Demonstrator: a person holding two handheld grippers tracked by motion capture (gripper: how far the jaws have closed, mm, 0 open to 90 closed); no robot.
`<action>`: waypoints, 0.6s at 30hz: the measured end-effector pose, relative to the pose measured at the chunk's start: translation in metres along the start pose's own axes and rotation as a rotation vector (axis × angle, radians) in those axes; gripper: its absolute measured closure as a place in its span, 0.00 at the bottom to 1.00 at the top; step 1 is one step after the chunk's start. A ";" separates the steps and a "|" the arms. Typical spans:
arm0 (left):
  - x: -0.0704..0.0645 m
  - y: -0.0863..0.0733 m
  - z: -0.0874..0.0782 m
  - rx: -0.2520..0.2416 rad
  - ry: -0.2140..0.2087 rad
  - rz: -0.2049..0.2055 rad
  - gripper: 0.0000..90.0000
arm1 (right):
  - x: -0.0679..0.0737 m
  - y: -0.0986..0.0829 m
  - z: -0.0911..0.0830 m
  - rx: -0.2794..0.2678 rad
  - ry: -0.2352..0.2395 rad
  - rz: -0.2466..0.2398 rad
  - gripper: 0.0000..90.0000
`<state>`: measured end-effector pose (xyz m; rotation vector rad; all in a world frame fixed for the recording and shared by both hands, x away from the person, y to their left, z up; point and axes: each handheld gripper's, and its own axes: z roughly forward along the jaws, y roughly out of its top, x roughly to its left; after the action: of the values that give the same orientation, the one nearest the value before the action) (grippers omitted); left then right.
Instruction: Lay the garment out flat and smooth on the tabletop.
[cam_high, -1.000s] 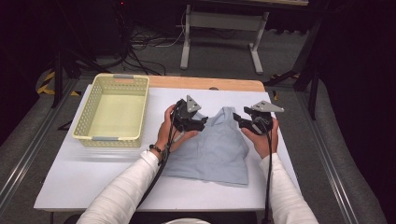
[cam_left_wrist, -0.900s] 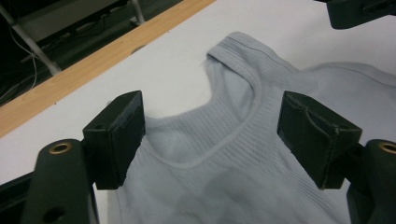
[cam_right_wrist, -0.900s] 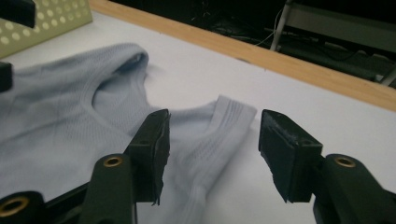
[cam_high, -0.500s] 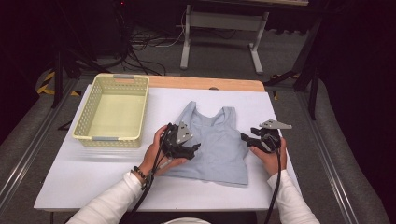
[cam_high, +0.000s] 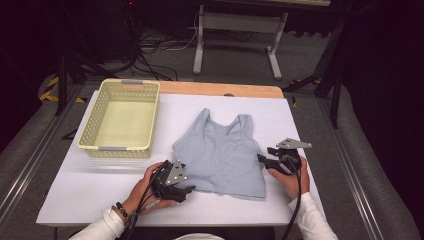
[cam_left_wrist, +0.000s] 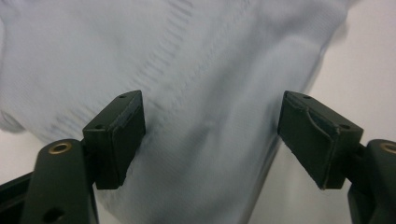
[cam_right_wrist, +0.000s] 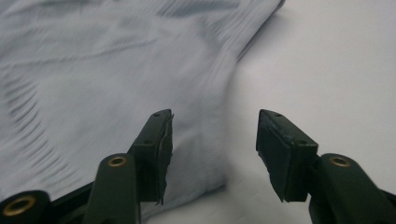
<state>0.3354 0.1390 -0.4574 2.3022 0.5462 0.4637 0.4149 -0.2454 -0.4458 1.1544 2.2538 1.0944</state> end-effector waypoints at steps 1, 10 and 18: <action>0.000 -0.002 0.000 0.000 -0.004 -0.007 0.29 | 0.003 -0.003 0.002 0.015 0.002 -0.006 0.53; 0.008 -0.006 0.001 -0.007 -0.101 -0.063 0.60 | 0.002 -0.008 0.005 0.042 0.012 -0.046 0.82; 0.003 0.003 0.003 0.001 -0.094 -0.014 0.90 | 0.000 0.001 -0.006 -0.015 -0.045 -0.097 0.93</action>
<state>0.3396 0.1372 -0.4568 2.3063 0.5158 0.3467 0.4116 -0.2482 -0.4411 1.0417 2.2384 1.0363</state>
